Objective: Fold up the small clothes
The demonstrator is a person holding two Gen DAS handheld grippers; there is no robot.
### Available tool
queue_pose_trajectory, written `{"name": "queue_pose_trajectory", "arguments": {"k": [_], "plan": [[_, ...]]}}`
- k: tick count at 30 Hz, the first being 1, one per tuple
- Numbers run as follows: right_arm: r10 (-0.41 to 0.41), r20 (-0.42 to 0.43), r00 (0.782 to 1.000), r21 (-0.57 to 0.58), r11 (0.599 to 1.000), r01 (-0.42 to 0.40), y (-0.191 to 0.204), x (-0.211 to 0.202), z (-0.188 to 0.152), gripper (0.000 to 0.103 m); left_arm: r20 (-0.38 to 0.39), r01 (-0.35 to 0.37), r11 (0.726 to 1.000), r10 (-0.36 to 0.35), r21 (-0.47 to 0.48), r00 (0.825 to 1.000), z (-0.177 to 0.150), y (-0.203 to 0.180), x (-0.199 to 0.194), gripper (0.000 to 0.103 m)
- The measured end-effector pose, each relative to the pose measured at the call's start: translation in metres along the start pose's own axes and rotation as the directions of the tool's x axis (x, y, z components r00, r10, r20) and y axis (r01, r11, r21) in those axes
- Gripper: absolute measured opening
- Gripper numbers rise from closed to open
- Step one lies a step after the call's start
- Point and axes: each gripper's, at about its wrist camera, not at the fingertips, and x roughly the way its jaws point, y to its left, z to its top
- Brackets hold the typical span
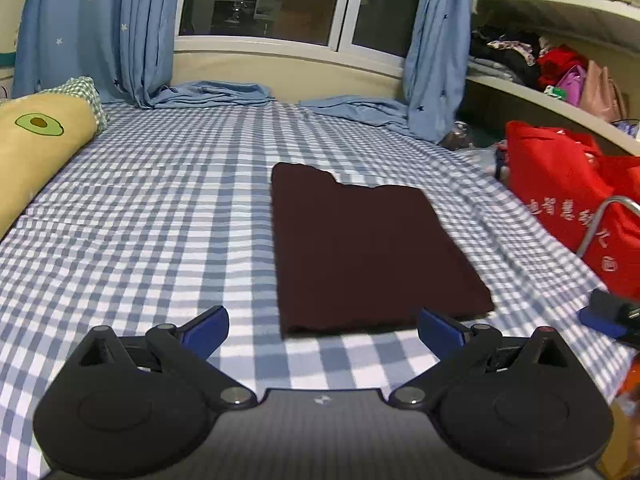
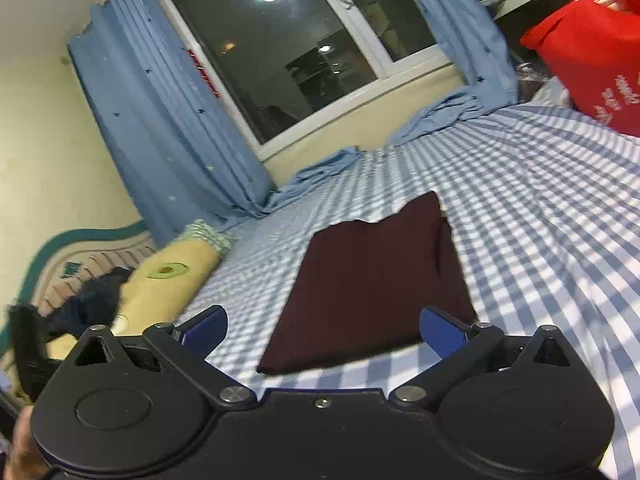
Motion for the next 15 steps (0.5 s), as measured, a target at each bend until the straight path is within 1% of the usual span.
{"name": "queue_pose_trajectory", "arguments": {"k": [2, 4, 7, 10, 15], "plan": [[-0.007, -0.012, 1.0, 0.009, 1.0, 0.007, 0.002, -0.001, -0.006, 0.102, 0.002, 0.015, 1.0, -0.015, 0.01, 1.0, -0.002, -0.003, -0.007, 0.103], [0.005, -0.039, 0.999, 0.021, 1.0, -0.004, 0.002, 0.002, -0.012, 0.102, 0.008, 0.03, 0.999, -0.031, 0.019, 1.0, -0.004, -0.007, -0.014, 0.103], [-0.01, -0.075, 0.997, 0.032, 0.999, 0.013, 0.002, 0.005, -0.015, 0.102, 0.005, 0.066, 0.998, -0.066, 0.02, 0.998, -0.006, -0.011, -0.02, 0.103], [-0.024, -0.079, 0.997, 0.035, 0.999, 0.027, 0.003, 0.005, -0.017, 0.102, 0.002, 0.094, 0.995, -0.094, 0.017, 0.996, -0.007, -0.013, -0.023, 0.103], [-0.037, -0.087, 0.995, 0.02, 0.999, 0.039, 0.005, 0.008, -0.018, 0.102, -0.006, 0.109, 0.994, -0.109, 0.015, 0.994, -0.008, -0.013, -0.018, 0.103]]}}
